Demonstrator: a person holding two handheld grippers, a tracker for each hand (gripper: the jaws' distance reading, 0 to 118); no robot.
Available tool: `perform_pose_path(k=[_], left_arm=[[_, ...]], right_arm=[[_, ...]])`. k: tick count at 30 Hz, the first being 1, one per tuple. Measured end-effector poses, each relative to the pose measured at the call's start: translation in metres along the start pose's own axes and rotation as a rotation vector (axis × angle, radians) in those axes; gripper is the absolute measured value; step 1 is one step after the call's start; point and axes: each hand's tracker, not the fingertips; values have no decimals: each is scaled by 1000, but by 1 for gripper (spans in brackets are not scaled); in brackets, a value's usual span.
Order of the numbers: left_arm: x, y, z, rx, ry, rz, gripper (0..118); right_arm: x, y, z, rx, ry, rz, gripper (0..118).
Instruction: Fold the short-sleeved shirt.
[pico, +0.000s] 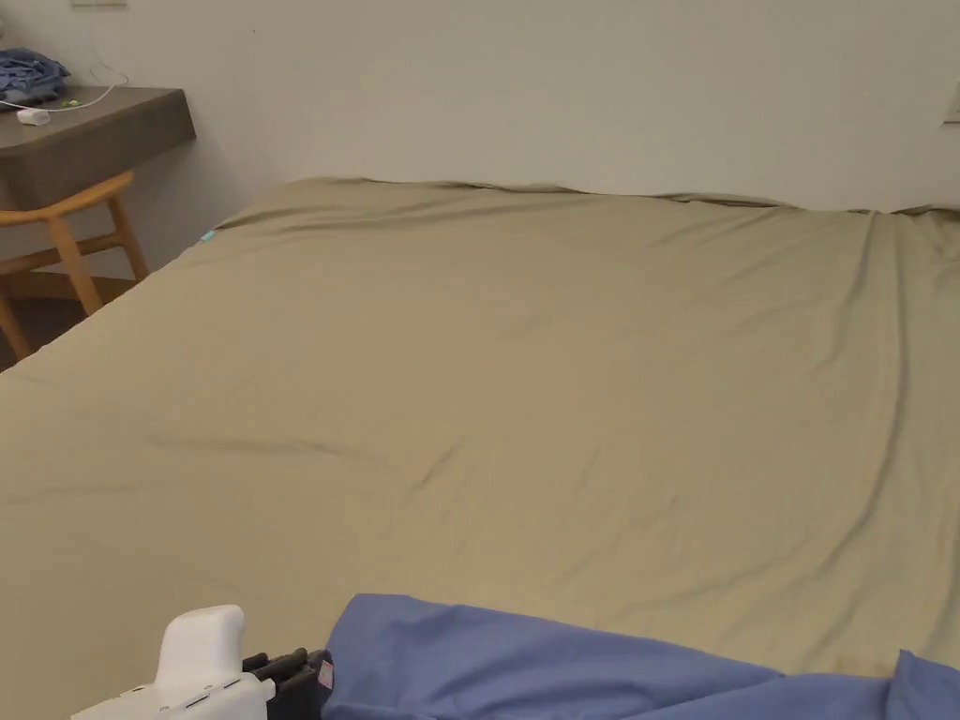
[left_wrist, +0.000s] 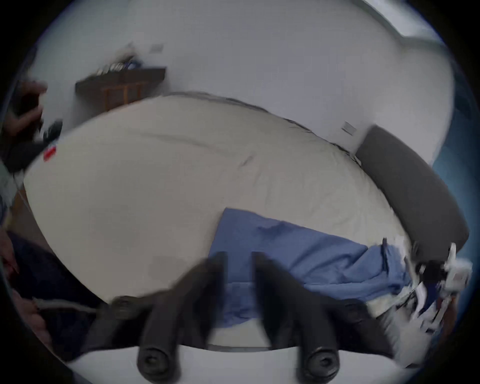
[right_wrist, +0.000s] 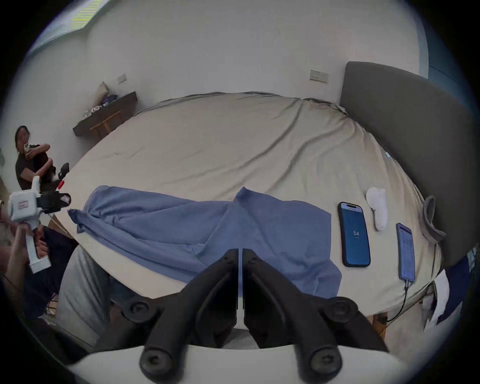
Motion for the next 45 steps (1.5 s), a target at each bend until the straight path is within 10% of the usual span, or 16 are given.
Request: perform_pose_path(k=[2, 3, 12, 14, 16, 20, 28, 39, 45], left_arm=[[-20, -2, -15, -65, -39, 137, 99], [-30, -4, -23, -106, -90, 206, 108], [-35, -14, -56, -222, -246, 272, 105], [-22, -12, -60, -249, -241, 242, 77], [-18, -10, -62, -217, -163, 182, 12], [-26, -5, -60, -173, -237, 377, 12], [90, 28, -4, -10, -331, -209, 12], [242, -47, -88, -351, -478, -402, 12], [236, -60, -100, -376, -536, -196, 82]], right_arm=[[3, 2, 4, 0, 5, 6, 5], [5, 3, 6, 0, 6, 9, 5], [12, 7, 7, 5, 34, 26, 5], [10, 7, 5, 3, 51, 23, 5], [10, 6, 0, -1, 59, 15, 5], [13, 1, -3, -12, 61, -2, 5], [28, -4, 14, 15, 35, -13, 5], [37, -12, 23, 39, 18, -49, 5], [44, -14, 27, 35, -6, -52, 5]])
